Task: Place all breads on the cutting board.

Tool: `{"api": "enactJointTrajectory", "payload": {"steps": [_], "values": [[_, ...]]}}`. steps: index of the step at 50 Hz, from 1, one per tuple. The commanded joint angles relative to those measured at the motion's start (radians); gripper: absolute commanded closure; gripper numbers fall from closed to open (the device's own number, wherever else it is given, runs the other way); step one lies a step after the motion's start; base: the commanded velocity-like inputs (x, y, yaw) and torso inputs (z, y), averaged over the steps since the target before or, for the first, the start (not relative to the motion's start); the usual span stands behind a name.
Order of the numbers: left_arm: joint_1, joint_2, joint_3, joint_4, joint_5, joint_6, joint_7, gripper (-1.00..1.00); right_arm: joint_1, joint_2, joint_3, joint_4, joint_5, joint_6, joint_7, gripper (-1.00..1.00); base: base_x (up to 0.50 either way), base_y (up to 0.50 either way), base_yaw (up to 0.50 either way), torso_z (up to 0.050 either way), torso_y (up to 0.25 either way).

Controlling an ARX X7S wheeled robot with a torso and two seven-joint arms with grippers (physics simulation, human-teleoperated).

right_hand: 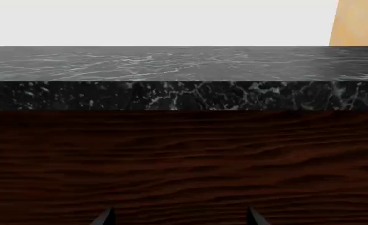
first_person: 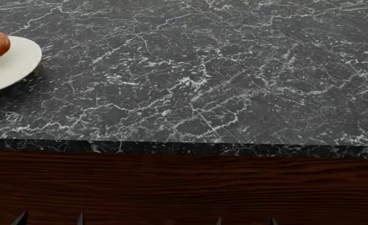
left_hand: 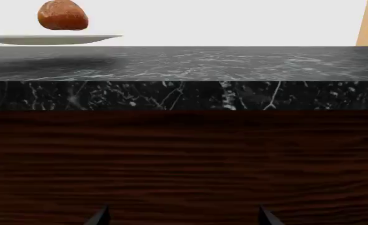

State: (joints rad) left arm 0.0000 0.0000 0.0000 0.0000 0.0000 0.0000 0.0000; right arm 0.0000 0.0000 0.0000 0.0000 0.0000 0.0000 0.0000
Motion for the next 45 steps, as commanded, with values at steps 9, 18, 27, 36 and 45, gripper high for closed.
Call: {"api": "enactJointTrajectory", "payload": {"steps": [9,18,27,36,45], "values": [[0.008,-0.036,0.039,0.014,-0.048,-0.002,-0.030,-1.00,0.008,0.035,-0.033,0.011,0.038,0.005,0.052,-1.00,0.00,0.00,0.00,0.000,0.000],[0.012,-0.054,0.071,0.030,-0.037,0.020,-0.067,-1.00,0.004,0.055,-0.058,-0.026,0.044,0.022,0.080,-1.00,0.00,0.00,0.00,0.013,0.006],[-0.011,-0.070,0.091,0.203,-0.077,-0.195,-0.079,-1.00,-0.002,0.075,-0.064,-0.190,0.045,0.167,0.123,-1.00,0.00,0.00,0.00,0.050,0.029],[-0.120,-0.115,0.116,0.486,-0.061,-0.536,-0.105,-1.00,0.072,0.112,-0.034,-0.503,0.103,0.480,0.136,-1.00,0.00,0.00,0.00,0.050,0.029],[-0.383,-0.125,0.189,0.668,-0.025,-0.919,-0.121,-1.00,0.259,0.138,-0.046,-0.640,0.106,0.754,0.166,-1.00,0.00,0.00,0.00,0.050,0.028]]}}
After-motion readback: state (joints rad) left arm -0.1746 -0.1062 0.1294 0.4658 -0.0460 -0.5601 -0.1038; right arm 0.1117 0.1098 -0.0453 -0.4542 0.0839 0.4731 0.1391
